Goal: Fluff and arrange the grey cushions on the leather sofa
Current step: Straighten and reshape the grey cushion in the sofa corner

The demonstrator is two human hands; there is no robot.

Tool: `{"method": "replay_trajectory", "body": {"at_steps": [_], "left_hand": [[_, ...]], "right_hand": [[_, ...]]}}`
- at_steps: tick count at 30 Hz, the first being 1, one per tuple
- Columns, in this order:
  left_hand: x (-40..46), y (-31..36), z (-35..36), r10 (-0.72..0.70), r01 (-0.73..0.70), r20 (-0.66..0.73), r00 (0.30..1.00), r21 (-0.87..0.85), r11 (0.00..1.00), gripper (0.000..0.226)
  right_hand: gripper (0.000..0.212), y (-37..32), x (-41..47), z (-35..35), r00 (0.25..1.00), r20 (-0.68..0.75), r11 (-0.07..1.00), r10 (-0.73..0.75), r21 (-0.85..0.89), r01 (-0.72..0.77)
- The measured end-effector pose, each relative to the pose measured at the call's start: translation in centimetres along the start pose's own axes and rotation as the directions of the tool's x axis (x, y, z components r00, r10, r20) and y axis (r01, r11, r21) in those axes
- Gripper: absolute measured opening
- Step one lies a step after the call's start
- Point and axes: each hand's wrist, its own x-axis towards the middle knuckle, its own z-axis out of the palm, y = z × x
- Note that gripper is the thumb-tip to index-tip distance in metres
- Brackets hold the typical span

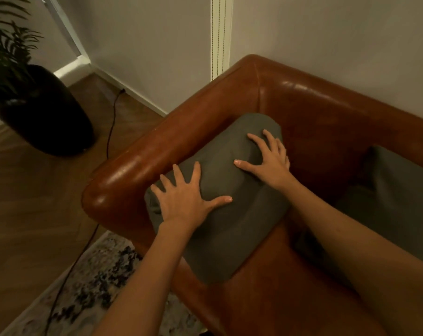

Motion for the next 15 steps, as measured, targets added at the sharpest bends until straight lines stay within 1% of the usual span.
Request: {"method": "replay_trajectory", "body": {"at_steps": [5, 8, 9, 11, 13, 15], "left_hand": [[0.0, -0.2, 0.1, 0.045, -0.049, 0.062, 0.997, 0.065, 0.997, 0.119], [-0.3, -0.2, 0.1, 0.071, -0.072, 0.014, 0.997, 0.085, 0.994, 0.113], [-0.4, -0.2, 0.2, 0.082, -0.08, -0.017, 0.996, 0.092, 0.993, 0.111], [-0.6, -0.1, 0.2, 0.1, -0.094, -0.06, 0.993, 0.097, 0.991, 0.107], [-1.0, 0.1, 0.0, 0.125, -0.117, -0.072, 0.989, 0.106, 0.987, 0.103], [-1.4, 0.1, -0.3, 0.163, -0.149, -0.092, 0.982, 0.135, 0.98, 0.098]], "right_hand": [[0.061, 0.4, 3.7, -2.3, 0.998, -0.023, 0.99, 0.056, 0.132, -0.053], [0.06, 0.4, 5.7, -3.0, 0.997, -0.016, 0.992, 0.069, 0.105, -0.067], [0.063, 0.2, 5.9, -3.2, 0.996, -0.022, 0.992, 0.085, 0.099, -0.082], [0.075, -0.2, 5.9, -3.7, 0.986, -0.017, 0.981, 0.167, 0.105, -0.164], [0.085, -0.6, 5.7, -4.7, 0.969, 0.026, 0.964, 0.247, 0.1, -0.248], [0.095, -1.0, 5.8, -6.2, 0.958, 0.089, 0.954, 0.272, 0.109, -0.281]]}}
